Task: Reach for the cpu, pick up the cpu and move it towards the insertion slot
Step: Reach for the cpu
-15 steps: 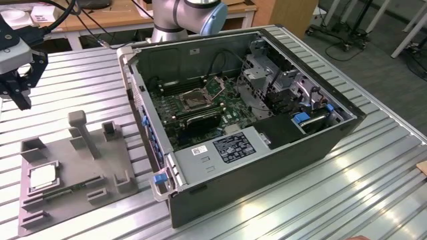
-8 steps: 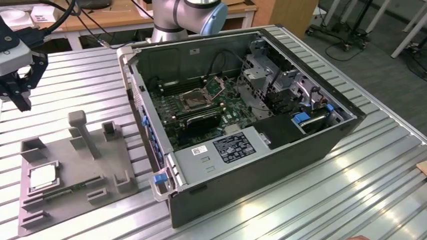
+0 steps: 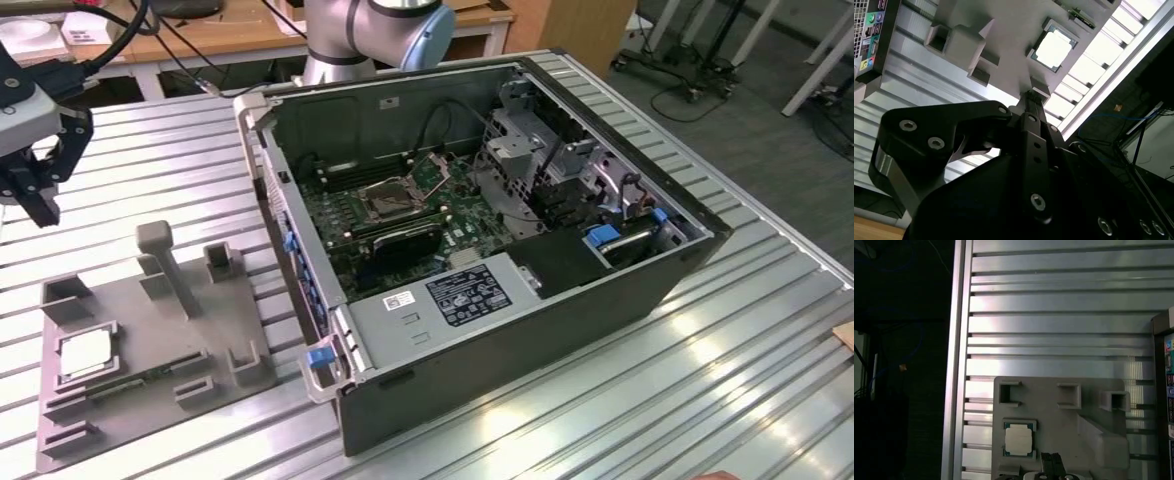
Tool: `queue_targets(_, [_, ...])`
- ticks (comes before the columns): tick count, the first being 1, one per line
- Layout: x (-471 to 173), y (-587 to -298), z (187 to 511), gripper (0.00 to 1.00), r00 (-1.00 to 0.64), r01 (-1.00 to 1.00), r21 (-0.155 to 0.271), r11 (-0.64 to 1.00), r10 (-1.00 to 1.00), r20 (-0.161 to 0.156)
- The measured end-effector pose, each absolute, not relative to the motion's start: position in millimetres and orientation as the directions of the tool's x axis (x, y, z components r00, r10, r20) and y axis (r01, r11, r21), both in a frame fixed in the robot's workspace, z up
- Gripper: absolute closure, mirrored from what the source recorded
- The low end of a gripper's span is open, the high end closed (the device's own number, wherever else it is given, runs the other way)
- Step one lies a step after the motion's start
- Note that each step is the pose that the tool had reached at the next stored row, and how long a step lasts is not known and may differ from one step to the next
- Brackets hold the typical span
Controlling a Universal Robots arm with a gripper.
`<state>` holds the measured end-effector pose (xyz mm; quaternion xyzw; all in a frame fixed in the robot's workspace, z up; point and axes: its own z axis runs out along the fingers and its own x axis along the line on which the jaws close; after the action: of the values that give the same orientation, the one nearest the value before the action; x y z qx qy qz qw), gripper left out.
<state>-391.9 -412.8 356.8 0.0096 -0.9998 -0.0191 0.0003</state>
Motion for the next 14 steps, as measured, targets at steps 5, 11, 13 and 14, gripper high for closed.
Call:
queue_targets(5, [-393.3, -413.6, 355.9, 0.9, -1.0, -0.019, 0.038, 0.999, -0.019, 0.0])
queue_targets(11, [-393.4, -413.6, 355.0, 0.9, -1.0, -0.019, 0.038, 0.999, -0.019, 0.0])
queue_targets(13, [-393.4, -413.6, 354.4, 0.9, -1.0, -0.019, 0.038, 0.999, -0.019, 0.0])
queue_targets(14, [-393.4, -413.6, 354.3, 0.9, -1.0, -0.019, 0.038, 0.999, -0.019, 0.0])
